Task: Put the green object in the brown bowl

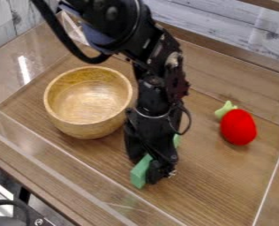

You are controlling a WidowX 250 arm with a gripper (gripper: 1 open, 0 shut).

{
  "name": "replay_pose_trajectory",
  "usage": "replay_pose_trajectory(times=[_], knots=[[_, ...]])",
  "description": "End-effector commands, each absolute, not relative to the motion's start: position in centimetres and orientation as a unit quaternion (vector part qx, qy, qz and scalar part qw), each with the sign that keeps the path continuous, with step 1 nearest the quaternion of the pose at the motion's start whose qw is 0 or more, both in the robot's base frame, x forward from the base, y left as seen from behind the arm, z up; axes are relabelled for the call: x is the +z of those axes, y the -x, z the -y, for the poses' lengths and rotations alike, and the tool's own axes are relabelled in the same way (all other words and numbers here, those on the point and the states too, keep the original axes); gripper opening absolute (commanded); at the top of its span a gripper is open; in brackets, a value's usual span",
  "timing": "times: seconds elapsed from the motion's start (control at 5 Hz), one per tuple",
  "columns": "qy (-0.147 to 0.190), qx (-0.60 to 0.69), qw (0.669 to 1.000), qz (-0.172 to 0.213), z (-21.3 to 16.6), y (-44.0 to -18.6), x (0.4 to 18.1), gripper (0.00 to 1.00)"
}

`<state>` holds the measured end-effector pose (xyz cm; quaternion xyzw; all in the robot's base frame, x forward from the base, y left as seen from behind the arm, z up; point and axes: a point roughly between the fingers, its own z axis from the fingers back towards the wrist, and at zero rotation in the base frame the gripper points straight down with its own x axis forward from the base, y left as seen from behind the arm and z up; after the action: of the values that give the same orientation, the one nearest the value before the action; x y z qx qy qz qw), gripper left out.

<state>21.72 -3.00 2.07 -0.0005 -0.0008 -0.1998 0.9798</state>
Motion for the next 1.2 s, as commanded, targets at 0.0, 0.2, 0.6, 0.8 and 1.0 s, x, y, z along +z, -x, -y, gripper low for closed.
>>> replay_pose_trajectory(times=[0.0, 0.2, 0.6, 0.8, 1.0], knots=[[0.001, -0.208, 0.978, 0.028, 2.2, -22.3, 3.0, 0.00], [0.005, -0.168, 0.985, 0.036, 2.1, -22.5, 3.3, 0.00], [0.011, -0.112, 0.993, 0.039, 2.6, -21.9, 3.9, 0.00], [0.012, -0.101, 0.994, 0.040, 3.3, -21.5, 4.6, 0.00], [0.013, -0.086, 0.995, 0.037, 3.4, -22.4, 3.6, 1.00]])
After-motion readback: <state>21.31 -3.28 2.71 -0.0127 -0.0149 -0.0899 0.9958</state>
